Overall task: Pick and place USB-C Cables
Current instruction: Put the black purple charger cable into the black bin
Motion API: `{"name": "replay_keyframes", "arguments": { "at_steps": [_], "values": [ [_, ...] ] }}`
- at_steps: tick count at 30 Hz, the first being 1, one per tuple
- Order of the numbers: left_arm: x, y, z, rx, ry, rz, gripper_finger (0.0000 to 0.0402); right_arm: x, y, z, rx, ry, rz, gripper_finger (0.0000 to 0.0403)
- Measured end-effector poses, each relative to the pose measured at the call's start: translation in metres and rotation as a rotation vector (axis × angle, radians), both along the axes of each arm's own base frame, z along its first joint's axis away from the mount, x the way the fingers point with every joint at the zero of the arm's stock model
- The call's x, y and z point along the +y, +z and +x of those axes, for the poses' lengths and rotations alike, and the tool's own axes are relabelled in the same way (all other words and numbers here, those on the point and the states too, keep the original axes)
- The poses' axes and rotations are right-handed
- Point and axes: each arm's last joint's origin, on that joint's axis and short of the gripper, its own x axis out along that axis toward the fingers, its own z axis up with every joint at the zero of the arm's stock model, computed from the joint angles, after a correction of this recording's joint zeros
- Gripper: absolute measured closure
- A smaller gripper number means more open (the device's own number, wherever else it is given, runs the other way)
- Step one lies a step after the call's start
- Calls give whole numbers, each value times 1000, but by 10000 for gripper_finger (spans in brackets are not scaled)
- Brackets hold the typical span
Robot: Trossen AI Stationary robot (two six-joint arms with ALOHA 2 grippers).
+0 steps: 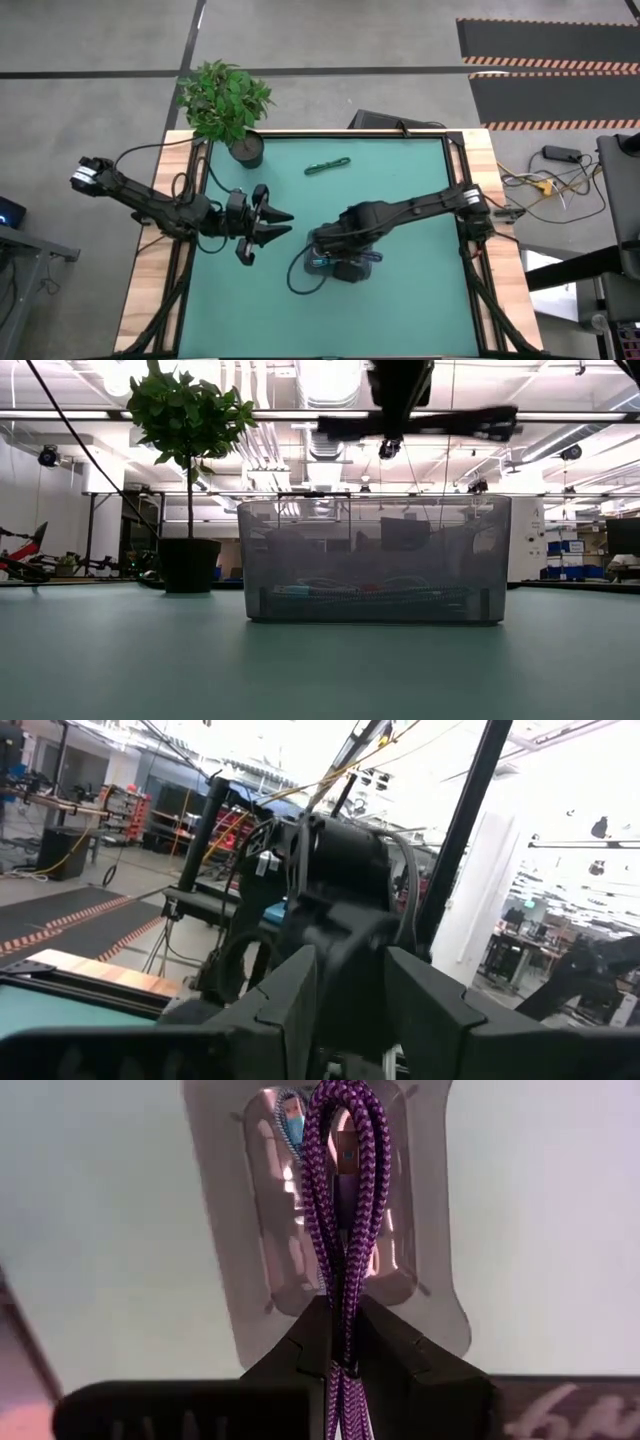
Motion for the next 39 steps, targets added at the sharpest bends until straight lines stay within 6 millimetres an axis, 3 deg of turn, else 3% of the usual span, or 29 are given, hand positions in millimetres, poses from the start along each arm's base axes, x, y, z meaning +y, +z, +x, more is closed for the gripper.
{"name": "replay_keyframes", "arguments": {
  "at_steps": [11,23,30,39],
  "values": [
    [0,-2,1,19,-3,1,295,-1,-30,31,-82,49,-32,380],
    [0,-2,0,18,-6,1,295,-23,-35,36,-62,67,-52,380],
    [1,0,-1,12,-4,5,295,-24,-49,32,-16,38,-78,380],
    [9,20,-25,-79,-30,-80,295,-27,-59,32,-7,62,-147,380]
  ]
}}
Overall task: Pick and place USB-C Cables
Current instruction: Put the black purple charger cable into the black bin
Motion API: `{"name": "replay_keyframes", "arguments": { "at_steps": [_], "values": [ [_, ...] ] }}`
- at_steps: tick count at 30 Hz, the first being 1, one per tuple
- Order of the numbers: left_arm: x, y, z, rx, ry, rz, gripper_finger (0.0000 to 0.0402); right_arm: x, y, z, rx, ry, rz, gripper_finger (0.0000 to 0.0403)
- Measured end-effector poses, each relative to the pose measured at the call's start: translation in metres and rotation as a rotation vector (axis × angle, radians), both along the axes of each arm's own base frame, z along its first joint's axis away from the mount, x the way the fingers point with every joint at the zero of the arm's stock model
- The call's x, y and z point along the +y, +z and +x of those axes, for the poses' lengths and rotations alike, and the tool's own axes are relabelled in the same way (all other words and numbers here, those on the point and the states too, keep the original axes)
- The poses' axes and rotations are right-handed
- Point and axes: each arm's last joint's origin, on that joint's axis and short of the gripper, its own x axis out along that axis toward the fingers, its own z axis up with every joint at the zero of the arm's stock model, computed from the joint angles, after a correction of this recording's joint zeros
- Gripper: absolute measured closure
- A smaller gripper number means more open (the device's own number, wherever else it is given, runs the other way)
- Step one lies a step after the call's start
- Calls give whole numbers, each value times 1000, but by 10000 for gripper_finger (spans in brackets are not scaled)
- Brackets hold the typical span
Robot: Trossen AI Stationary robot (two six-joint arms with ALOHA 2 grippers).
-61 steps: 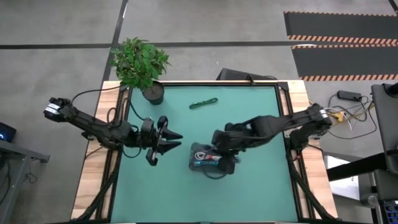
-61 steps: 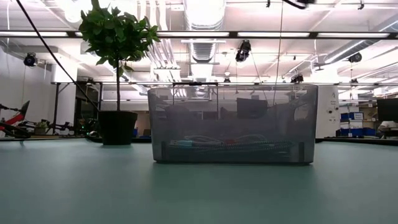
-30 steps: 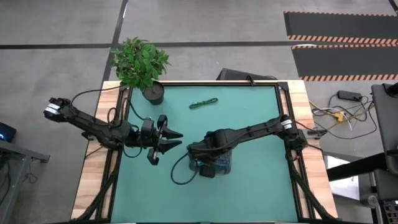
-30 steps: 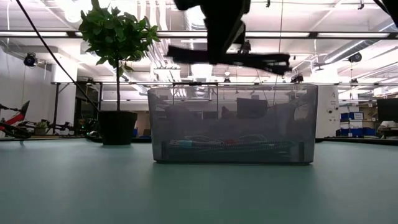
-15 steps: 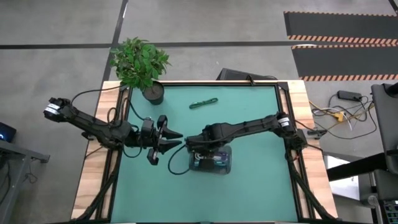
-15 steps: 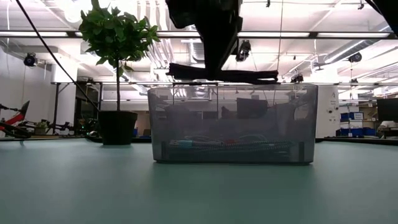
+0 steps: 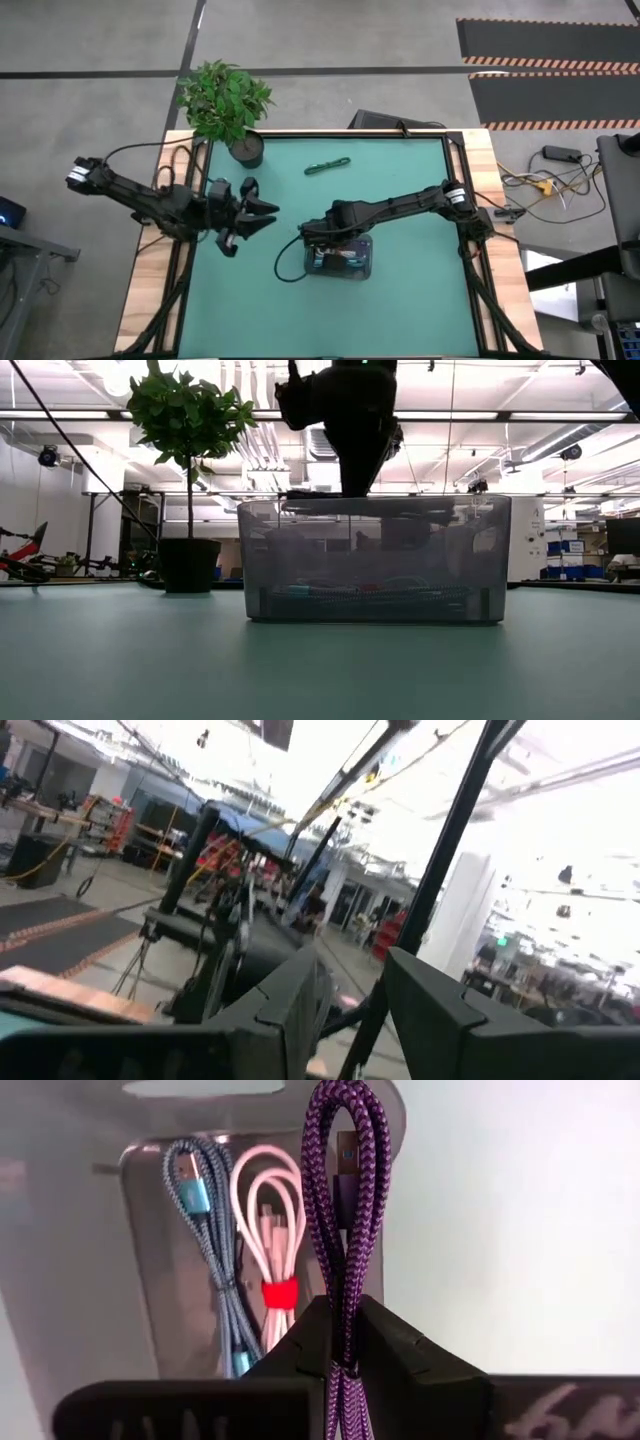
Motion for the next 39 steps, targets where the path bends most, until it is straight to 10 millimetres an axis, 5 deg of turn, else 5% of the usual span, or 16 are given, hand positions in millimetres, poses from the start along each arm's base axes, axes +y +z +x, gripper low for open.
{"name": "replay_keyframes", "arguments": {
  "at_steps": [11,30,39],
  "values": [
    [4,-1,-12,60,-27,28,295,-4,-22,1,-2,35,-3,380],
    [5,-1,-11,68,37,7,295,-3,-26,0,16,115,0,379],
    [6,-1,-11,72,68,-2,295,-4,-25,0,10,101,-6,327]
  ]
}}
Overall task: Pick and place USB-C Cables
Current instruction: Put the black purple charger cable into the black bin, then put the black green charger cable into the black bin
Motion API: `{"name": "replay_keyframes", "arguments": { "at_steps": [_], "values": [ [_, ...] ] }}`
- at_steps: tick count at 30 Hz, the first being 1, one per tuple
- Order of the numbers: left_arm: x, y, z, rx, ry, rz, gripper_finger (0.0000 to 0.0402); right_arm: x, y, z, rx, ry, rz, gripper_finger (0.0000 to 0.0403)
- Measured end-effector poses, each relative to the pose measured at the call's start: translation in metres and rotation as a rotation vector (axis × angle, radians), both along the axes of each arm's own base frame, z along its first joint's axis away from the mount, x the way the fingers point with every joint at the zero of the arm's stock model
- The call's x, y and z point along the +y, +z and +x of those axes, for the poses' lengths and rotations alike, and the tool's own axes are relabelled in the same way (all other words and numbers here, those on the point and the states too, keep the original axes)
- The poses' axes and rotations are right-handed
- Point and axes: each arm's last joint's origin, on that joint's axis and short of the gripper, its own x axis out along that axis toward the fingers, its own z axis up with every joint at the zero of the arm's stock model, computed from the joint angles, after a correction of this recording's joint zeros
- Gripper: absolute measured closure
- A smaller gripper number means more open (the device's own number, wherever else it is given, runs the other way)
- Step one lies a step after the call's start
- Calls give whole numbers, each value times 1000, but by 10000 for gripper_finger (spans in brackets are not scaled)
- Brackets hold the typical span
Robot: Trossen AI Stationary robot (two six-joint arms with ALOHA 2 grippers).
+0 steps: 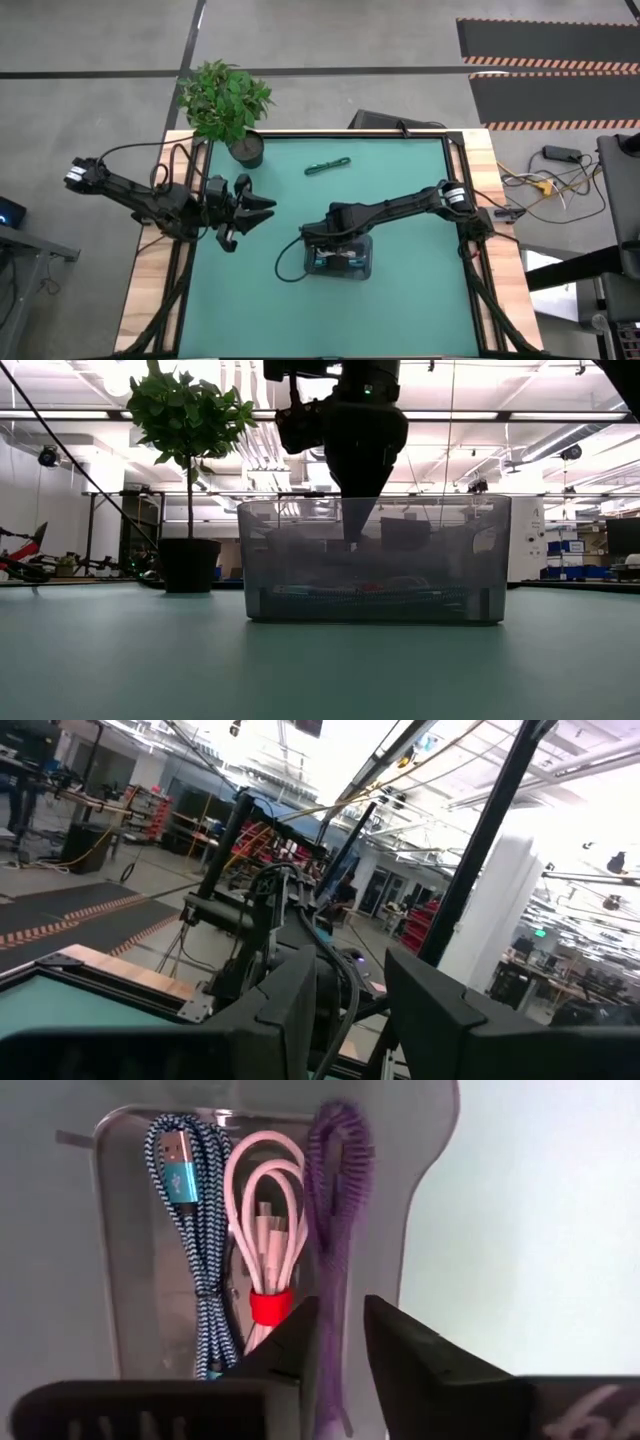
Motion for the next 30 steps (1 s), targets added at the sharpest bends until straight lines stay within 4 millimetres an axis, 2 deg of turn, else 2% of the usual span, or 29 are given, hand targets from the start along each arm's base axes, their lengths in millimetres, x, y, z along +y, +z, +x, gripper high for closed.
{"name": "replay_keyframes", "arguments": {
  "at_steps": [7,13,18,26,30],
  "values": [
    [0,-1,0,3,0,1,295,0,1,-1,11,33,-7,293],
    [0,-2,0,7,3,2,295,4,26,-4,-5,48,-8,297],
    [0,-7,1,22,3,7,295,25,51,-14,-75,78,7,308],
    [0,-31,3,89,22,26,295,68,90,-44,-222,128,-95,328],
    [0,-40,3,116,45,30,295,83,105,-55,-292,164,-123,335]
  ]
}}
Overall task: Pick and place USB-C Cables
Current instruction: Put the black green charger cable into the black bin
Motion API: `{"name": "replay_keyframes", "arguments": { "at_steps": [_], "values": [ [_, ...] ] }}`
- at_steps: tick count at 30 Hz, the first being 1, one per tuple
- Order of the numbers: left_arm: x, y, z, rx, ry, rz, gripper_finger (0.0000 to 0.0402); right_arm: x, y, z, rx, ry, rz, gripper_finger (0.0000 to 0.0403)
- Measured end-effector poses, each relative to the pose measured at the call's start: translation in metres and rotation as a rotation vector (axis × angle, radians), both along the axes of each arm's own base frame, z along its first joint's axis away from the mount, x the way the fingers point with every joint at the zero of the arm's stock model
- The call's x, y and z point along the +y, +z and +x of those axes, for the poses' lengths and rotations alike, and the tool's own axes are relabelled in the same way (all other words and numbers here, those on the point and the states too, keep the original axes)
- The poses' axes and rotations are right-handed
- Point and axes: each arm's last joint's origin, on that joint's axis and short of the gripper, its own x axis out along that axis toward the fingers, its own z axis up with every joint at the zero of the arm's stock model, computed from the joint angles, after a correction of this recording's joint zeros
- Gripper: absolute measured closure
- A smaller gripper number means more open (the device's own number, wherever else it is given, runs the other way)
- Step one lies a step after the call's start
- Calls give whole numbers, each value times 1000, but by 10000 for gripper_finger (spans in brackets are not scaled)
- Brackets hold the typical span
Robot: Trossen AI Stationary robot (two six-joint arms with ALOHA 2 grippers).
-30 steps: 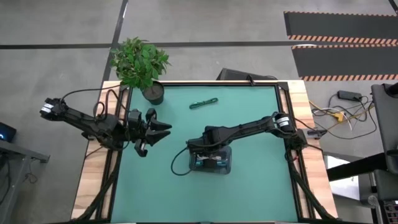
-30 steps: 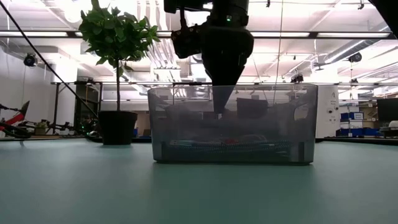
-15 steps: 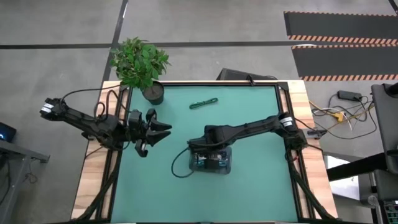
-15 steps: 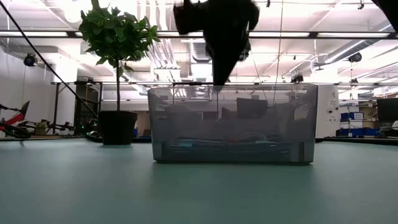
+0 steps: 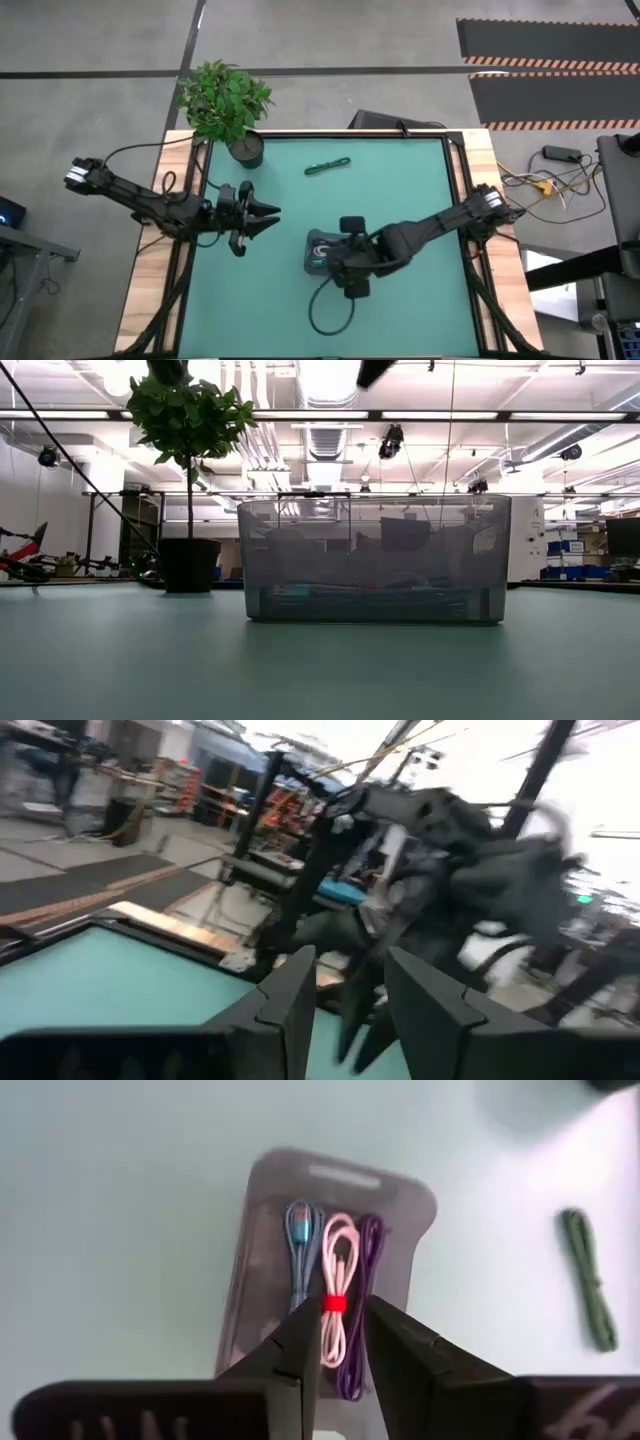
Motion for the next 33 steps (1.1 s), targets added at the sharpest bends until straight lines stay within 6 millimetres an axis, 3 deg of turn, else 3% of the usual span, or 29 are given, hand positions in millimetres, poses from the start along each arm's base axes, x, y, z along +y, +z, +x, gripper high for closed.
{"name": "replay_keyframes", "arguments": {
  "at_steps": [8,13,21,26,33],
  "values": [
    [-2,-14,6,56,27,13,295,15,12,-5,-107,49,-18,339],
    [-10,-30,26,142,15,22,295,26,11,-6,-134,118,-33,340],
    [-19,-36,60,247,32,62,295,32,10,-3,-192,205,-78,340],
    [-16,-41,76,432,66,143,295,33,-8,0,-289,265,-96,340],
    [-11,-42,92,586,99,182,295,18,-36,-25,-391,281,-88,339]
  ]
}}
